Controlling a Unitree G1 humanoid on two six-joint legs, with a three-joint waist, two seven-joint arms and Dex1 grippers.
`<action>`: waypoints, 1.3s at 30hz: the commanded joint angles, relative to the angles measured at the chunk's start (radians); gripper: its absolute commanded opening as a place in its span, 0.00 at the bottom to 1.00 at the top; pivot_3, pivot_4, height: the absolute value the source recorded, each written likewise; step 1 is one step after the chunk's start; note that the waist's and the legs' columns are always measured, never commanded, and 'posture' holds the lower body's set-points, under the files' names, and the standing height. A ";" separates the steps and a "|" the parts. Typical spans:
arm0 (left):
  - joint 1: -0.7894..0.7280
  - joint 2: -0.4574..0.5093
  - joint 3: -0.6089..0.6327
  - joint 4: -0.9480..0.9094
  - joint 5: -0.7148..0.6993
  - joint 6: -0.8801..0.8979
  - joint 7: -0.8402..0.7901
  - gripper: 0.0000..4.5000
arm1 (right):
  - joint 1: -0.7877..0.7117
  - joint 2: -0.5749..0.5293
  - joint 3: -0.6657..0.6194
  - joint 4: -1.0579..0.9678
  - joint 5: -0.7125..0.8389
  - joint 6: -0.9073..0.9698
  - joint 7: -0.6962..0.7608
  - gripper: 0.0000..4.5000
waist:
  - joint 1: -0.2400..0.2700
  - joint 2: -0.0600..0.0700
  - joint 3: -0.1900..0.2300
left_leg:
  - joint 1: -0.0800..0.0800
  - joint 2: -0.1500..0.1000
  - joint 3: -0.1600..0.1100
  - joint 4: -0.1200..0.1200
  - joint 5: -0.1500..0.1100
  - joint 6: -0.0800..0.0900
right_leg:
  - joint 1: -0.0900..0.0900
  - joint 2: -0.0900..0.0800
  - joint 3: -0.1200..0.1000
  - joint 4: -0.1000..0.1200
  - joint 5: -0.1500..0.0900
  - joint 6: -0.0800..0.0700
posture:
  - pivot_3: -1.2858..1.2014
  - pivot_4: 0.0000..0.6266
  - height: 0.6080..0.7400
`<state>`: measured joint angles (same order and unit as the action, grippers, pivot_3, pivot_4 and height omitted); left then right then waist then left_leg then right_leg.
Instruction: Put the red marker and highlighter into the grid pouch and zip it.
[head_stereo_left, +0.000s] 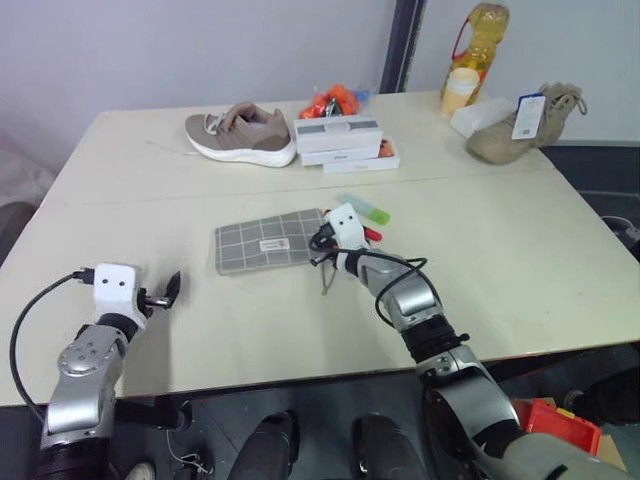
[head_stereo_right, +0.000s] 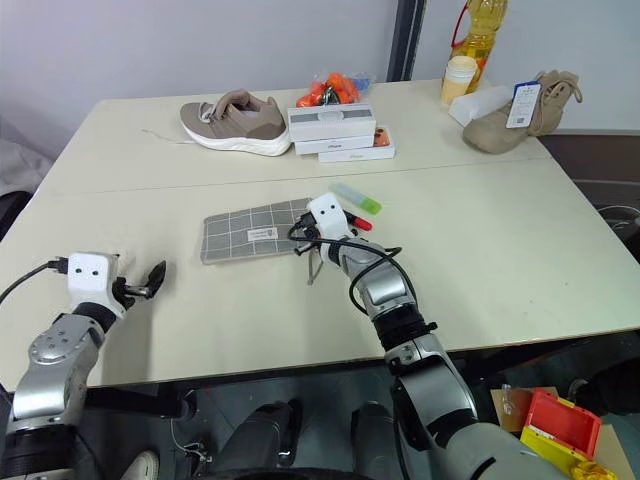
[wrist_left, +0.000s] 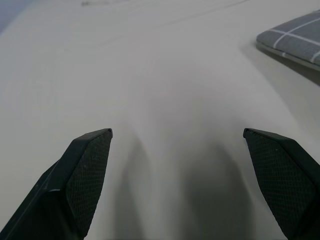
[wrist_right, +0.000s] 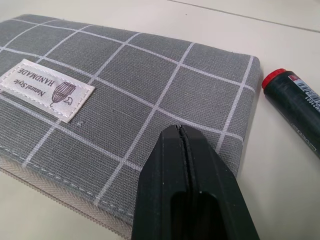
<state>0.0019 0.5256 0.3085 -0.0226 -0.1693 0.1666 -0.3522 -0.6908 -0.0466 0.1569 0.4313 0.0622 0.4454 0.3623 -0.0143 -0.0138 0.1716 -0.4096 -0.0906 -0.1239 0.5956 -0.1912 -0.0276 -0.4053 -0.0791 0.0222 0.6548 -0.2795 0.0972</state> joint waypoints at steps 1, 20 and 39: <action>-0.038 0.073 -0.064 0.066 0.085 -0.160 -0.079 1.00 | -0.004 0.012 -0.003 -0.005 0.002 0.000 0.004 0.01 | 0.000 0.000 0.000 | 0.000 0.000 0.000 0.000 0.000 0.000 | 0.000 0.000 0.000 0.000 0.000 0.000 | 0.52 0.24 1.00; -0.538 0.104 -0.393 0.896 0.274 -0.987 -0.363 0.94 | 0.031 0.041 0.014 -0.047 -0.019 0.002 -0.011 0.00 | 0.000 0.001 -0.001 | 0.000 -0.001 0.000 0.000 0.000 0.000 | -0.002 0.000 -0.001 0.001 0.000 0.001 | 0.52 0.24 1.00; -0.456 0.049 -0.294 0.730 0.040 -0.816 -0.437 0.01 | 0.041 -0.052 -0.005 -0.251 0.010 -0.040 0.092 0.00 | -0.010 0.001 -0.001 | 0.000 -0.001 0.000 0.001 0.000 0.000 | -0.003 0.000 0.000 0.007 0.000 0.001 | 0.52 0.24 1.00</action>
<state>-0.4804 0.5710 -0.0235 0.7970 -0.0684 -0.7116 -0.8014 -0.6463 -0.0770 0.1767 0.2811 0.0412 0.4312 0.4075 -0.0245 -0.0132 0.1709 -0.4099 -0.0916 -0.1236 0.5961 -0.1909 -0.0273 -0.4082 -0.0791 0.0228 0.6616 -0.2792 0.0983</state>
